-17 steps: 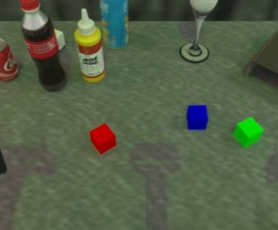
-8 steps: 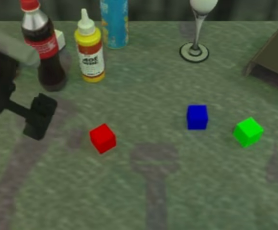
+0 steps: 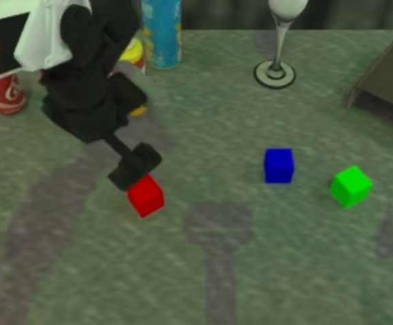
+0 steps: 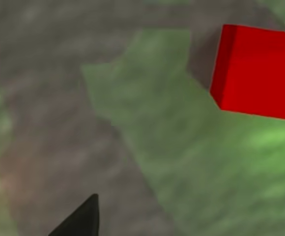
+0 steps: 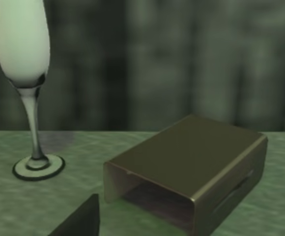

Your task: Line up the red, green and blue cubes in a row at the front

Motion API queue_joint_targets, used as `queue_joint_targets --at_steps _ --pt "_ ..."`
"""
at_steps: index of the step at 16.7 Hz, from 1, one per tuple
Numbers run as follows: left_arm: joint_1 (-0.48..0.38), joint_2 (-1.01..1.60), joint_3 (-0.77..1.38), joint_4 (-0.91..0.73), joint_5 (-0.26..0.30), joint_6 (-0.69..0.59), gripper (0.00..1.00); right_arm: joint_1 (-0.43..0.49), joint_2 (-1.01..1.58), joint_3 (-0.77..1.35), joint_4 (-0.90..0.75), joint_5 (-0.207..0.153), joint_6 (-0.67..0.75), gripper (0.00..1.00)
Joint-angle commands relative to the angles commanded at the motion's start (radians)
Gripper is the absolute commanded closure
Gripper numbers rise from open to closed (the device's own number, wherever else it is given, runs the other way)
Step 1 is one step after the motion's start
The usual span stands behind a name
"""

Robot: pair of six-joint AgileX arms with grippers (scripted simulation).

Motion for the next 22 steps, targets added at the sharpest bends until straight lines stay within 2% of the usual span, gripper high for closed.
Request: queue_joint_targets --at_steps 5,12,15,19,22 --pt "-0.051 0.208 0.188 -0.105 0.001 0.047 0.0 0.0 0.0 0.0 0.0 0.0 0.0 0.0" --pt "-0.051 0.223 0.197 -0.107 0.001 0.05 0.0 0.0 0.0 0.0 0.0 0.0 0.0 0.0" --pt "-0.054 0.251 0.153 -0.037 0.002 0.053 0.0 0.0 0.0 0.0 0.0 0.0 0.0 0.0" --pt "-0.054 0.319 0.06 0.135 0.002 0.054 0.0 0.0 0.0 0.0 0.0 0.0 0.0 0.0" --pt "-0.054 0.348 0.024 0.191 0.002 0.054 0.0 0.0 0.0 0.0 0.0 0.0 0.0 0.0"
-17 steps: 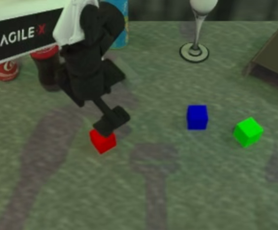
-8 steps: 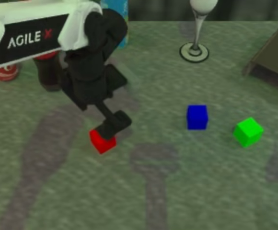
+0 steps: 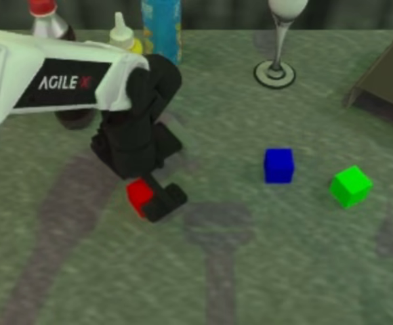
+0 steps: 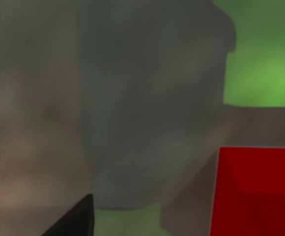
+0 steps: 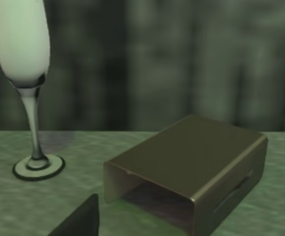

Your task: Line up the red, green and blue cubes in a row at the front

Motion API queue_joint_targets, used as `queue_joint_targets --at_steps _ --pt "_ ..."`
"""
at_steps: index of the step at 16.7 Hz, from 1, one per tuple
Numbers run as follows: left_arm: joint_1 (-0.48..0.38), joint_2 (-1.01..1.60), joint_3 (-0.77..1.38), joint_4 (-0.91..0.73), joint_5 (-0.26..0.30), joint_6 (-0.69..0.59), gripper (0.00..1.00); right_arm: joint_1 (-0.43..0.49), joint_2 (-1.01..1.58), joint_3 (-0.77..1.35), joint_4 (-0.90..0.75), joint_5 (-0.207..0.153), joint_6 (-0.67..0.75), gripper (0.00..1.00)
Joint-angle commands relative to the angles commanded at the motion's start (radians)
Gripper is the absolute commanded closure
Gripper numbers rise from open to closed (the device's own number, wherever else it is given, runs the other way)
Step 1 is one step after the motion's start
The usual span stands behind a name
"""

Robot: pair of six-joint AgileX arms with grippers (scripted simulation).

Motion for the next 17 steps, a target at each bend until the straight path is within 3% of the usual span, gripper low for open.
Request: queue_joint_targets --at_steps 3,16,17 --pt "0.0 0.0 0.0 0.0 0.0 0.0 0.0 0.0 0.0 0.0 0.0 0.0 0.0 0.0" --pt "0.0 0.0 0.0 0.0 0.0 0.0 0.98 0.0 0.0 0.0 0.0 0.0 0.0 0.0" --pt "0.0 0.0 0.0 0.0 0.0 0.0 1.0 0.0 0.0 0.0 0.0 0.0 0.0 0.0"
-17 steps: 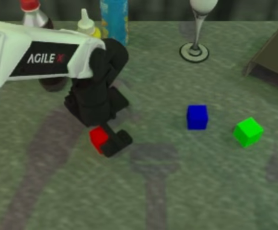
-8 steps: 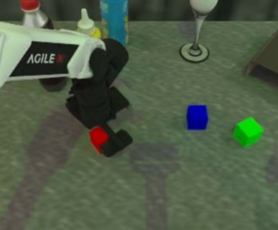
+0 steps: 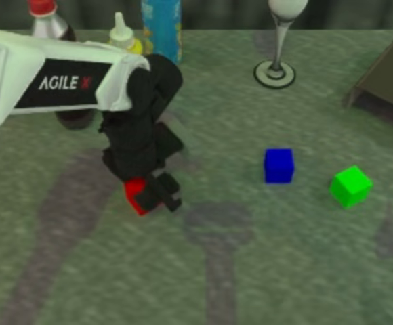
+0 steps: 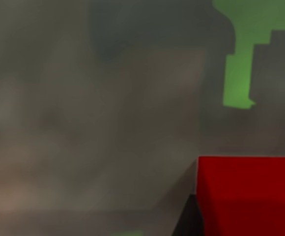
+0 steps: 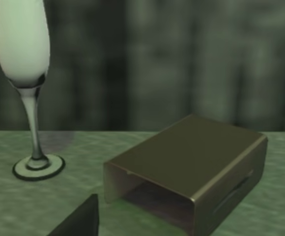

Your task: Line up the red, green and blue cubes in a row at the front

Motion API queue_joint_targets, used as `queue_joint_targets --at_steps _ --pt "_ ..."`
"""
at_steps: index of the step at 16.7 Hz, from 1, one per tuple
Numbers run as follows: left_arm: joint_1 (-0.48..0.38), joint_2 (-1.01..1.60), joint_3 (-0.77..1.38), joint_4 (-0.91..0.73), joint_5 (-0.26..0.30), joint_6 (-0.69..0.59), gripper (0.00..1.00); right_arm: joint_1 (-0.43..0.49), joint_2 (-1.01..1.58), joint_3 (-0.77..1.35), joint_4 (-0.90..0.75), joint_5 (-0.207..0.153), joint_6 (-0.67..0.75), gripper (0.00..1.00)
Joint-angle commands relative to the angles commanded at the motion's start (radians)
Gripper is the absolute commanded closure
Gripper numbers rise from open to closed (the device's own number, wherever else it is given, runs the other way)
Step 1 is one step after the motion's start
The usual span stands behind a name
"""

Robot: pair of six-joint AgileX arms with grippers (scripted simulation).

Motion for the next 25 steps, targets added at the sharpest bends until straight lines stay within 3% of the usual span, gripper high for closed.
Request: queue_joint_targets --at_steps 10,17,25 --pt "0.0 -0.043 0.024 -0.036 0.014 -0.006 1.0 0.0 0.0 0.0 0.0 0.0 0.0 0.0" --pt "0.018 -0.126 0.151 -0.252 0.013 -0.01 1.0 0.0 0.0 0.0 0.0 0.0 0.0 0.0" --pt "-0.027 -0.185 0.088 -0.247 0.013 0.056 1.0 0.0 0.0 0.0 0.0 0.0 0.0 0.0"
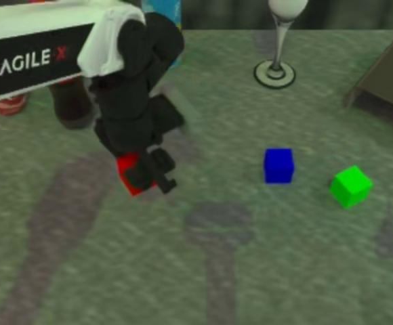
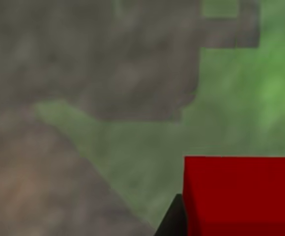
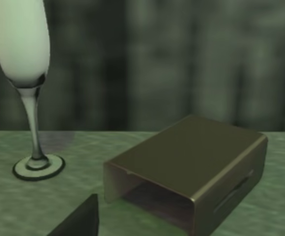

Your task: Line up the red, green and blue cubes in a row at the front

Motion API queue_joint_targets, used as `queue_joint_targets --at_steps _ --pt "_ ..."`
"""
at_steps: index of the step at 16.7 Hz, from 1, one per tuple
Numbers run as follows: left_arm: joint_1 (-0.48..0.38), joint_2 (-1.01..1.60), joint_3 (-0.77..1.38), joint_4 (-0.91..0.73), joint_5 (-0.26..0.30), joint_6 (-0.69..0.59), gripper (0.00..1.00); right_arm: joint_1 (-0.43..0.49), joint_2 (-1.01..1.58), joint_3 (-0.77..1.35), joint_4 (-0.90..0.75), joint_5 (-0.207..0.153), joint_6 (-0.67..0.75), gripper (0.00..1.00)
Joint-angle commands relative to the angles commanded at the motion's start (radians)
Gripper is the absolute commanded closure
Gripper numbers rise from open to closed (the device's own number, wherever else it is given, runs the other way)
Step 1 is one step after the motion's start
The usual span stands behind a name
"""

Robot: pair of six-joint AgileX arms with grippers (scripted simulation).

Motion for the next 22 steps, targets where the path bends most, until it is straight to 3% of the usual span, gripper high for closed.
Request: queue_joint_targets --at_steps 9,16,22 --pt "-0.191 -0.298 -0.336 0.039 0.004 0.317 1.0 0.0 0.0 0.0 0.0 0.0 0.0 0.0" --pt "-0.194 -0.298 -0.354 0.056 0.003 0.328 1.0 0.0 0.0 0.0 0.0 0.0 0.0 0.0" --pt "-0.195 -0.217 -0.472 0.257 0.005 0.329 1.0 0.0 0.0 0.0 0.0 0.0 0.0 0.0"
